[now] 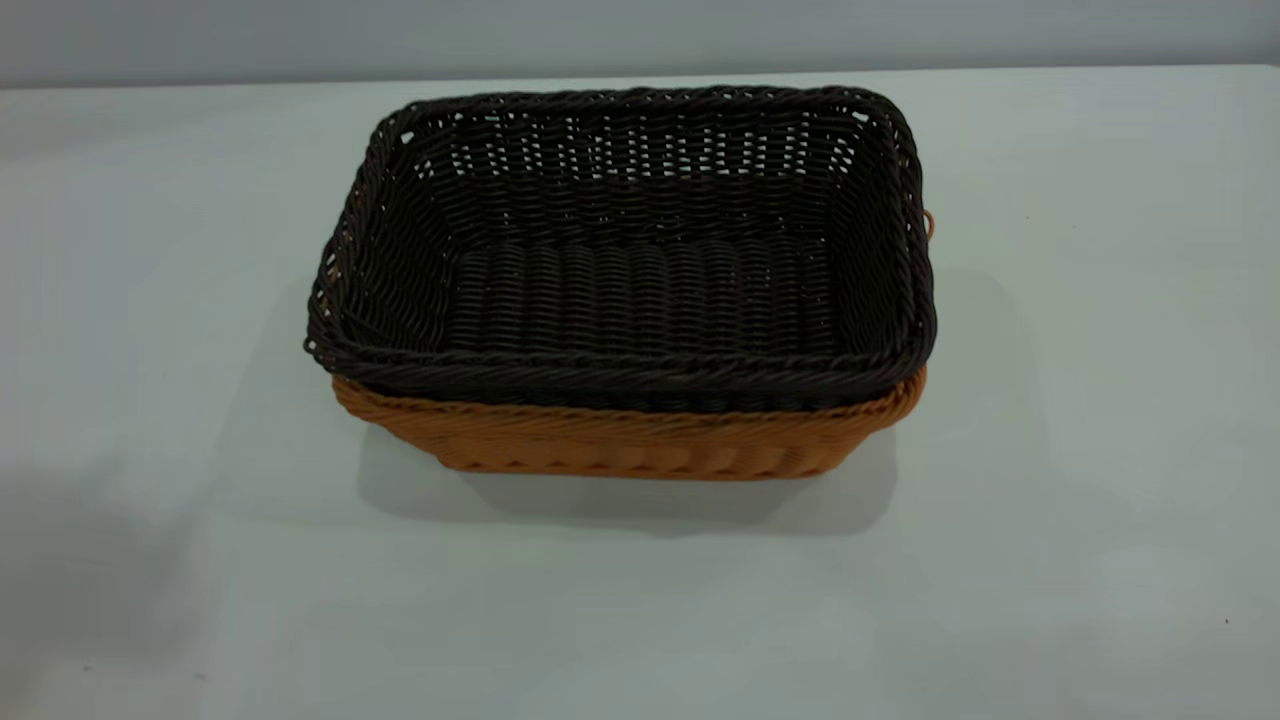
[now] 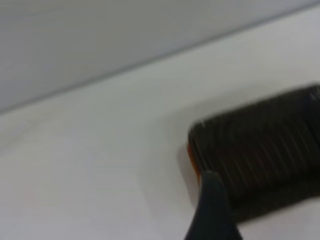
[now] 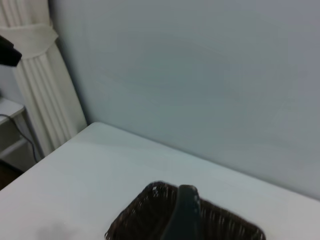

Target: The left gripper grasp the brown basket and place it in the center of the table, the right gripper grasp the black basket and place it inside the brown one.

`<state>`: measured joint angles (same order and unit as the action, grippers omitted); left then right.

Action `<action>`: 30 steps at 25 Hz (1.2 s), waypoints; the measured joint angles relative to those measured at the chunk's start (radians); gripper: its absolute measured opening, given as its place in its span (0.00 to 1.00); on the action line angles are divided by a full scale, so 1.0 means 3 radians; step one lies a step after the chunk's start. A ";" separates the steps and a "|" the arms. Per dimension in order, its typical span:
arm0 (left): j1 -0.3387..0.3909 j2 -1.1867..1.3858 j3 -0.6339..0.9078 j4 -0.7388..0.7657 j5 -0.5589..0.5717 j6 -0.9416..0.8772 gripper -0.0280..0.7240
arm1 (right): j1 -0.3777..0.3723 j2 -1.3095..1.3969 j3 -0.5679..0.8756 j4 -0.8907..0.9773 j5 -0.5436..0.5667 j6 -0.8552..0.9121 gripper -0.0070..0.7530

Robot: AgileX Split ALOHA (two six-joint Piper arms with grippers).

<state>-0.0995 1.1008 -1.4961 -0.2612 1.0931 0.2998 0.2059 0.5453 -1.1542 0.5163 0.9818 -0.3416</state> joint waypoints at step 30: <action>0.0000 -0.3003 0.2373 0.0153 0.0247 -0.0370 0.66 | 0.0000 -0.1876 0.2057 -0.1137 0.0550 0.0348 0.78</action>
<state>-0.0995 0.1999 -0.7842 -0.2152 1.1672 0.1888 0.2059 -0.0174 -0.5371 0.1752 1.1468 -0.2371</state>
